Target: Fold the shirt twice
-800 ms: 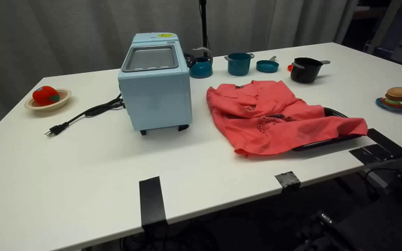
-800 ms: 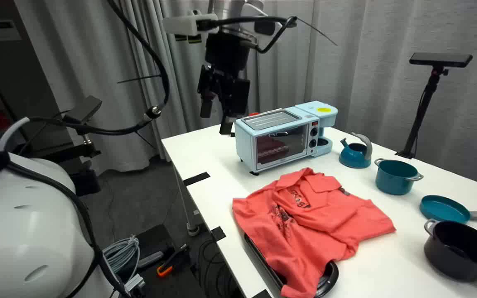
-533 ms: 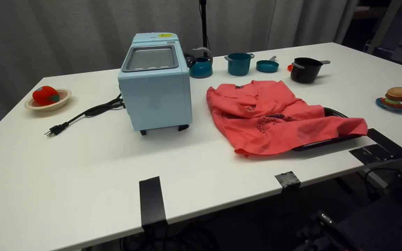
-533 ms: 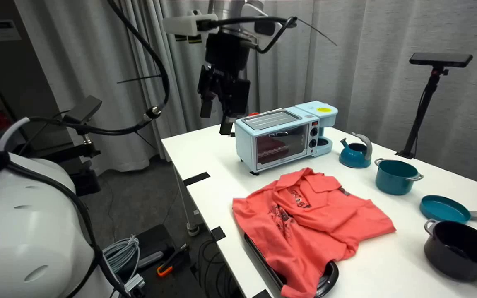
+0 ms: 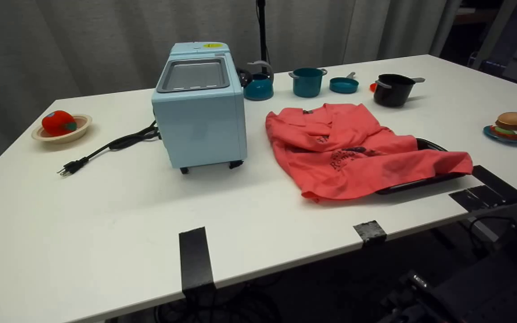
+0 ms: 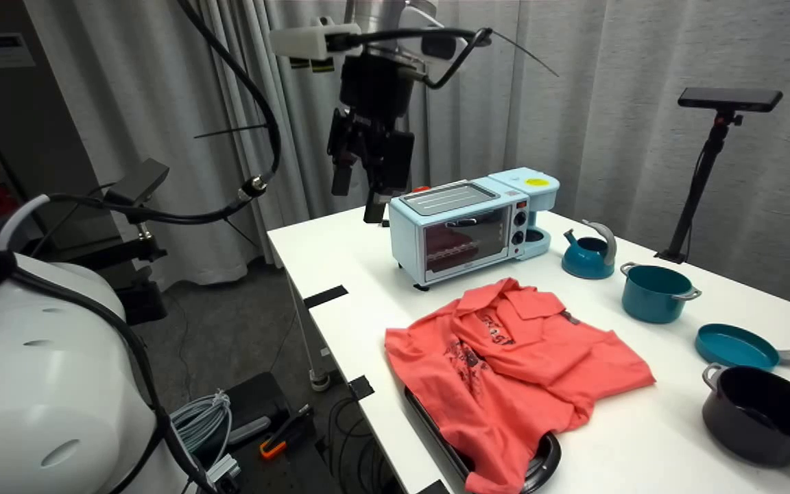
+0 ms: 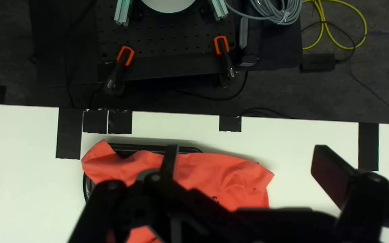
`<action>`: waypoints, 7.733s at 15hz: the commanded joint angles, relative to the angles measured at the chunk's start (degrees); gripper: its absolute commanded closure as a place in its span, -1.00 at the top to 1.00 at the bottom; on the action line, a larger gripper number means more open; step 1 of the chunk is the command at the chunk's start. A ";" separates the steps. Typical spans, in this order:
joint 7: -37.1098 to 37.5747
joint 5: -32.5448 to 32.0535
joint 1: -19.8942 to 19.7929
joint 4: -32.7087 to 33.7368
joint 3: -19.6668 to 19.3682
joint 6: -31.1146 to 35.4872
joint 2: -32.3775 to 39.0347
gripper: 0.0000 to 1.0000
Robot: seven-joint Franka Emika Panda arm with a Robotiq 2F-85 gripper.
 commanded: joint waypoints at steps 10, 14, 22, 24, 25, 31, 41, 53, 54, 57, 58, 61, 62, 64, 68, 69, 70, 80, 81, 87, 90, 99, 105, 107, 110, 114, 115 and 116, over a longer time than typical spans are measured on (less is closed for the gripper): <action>-4.34 -0.20 2.05 0.16 2.08 14.10 9.10 1.00; -6.20 -0.58 3.87 -0.19 3.71 21.63 15.61 1.00; -5.79 -1.95 4.70 -0.08 4.53 24.80 19.37 1.00; -6.69 -1.89 4.56 0.60 4.25 25.38 20.45 1.00; -7.08 -1.87 4.64 0.82 4.27 26.10 21.42 1.00; -10.32 -2.39 5.50 0.92 5.16 32.74 28.86 1.00; -12.44 -5.19 8.29 -1.17 8.10 45.37 44.34 1.00; -11.62 -12.53 11.76 -1.25 8.73 59.07 54.18 0.31; -11.66 -12.78 11.82 -1.55 8.75 59.28 53.77 0.17; -12.26 -12.33 11.46 -2.53 9.22 58.83 51.63 -0.32; -12.47 -11.95 11.22 -2.83 9.43 58.63 50.87 -0.45; -13.15 -10.09 10.19 -3.89 9.98 56.72 46.96 -0.91; -13.23 -9.57 9.92 -3.98 10.01 55.60 45.58 -1.00; -13.82 -8.42 9.33 -3.79 10.02 54.67 42.91 -1.00; -13.64 -7.97 8.95 -0.09 9.25 56.16 40.35 -0.96; -13.41 -8.17 8.93 1.30 9.10 56.81 40.36 -0.96; -13.02 -8.63 8.98 2.76 8.92 57.77 40.58 -0.96; -5.77 -18.18 9.31 20.01 3.00 65.51 50.23 -0.96; -5.33 -18.65 9.19 21.78 2.22 65.33 51.46 -0.96; -0.59 -24.03 10.52 30.29 -3.51 68.70 57.18 -0.33; 1.99 -27.81 11.65 32.90 -5.92 70.70 58.95 0.13; 2.40 -24.26 11.06 19.62 -3.34 67.20 53.31 1.00; 2.77 -21.18 10.99 10.91 -0.86 62.94 48.95 1.00; 2.39 -19.84 10.75 7.88 0.38 62.75 48.24 1.00; 2.54 -18.05 10.92 3.47 1.95 63.12 48.21 1.00; 3.80 -18.42 11.57 -1.20 2.77 64.23 49.21 1.00; 3.97 -18.71 11.64 -1.97 2.81 64.68 49.55 1.00; 3.96 -18.85 11.66 -2.41 2.84 65.07 49.94 1.00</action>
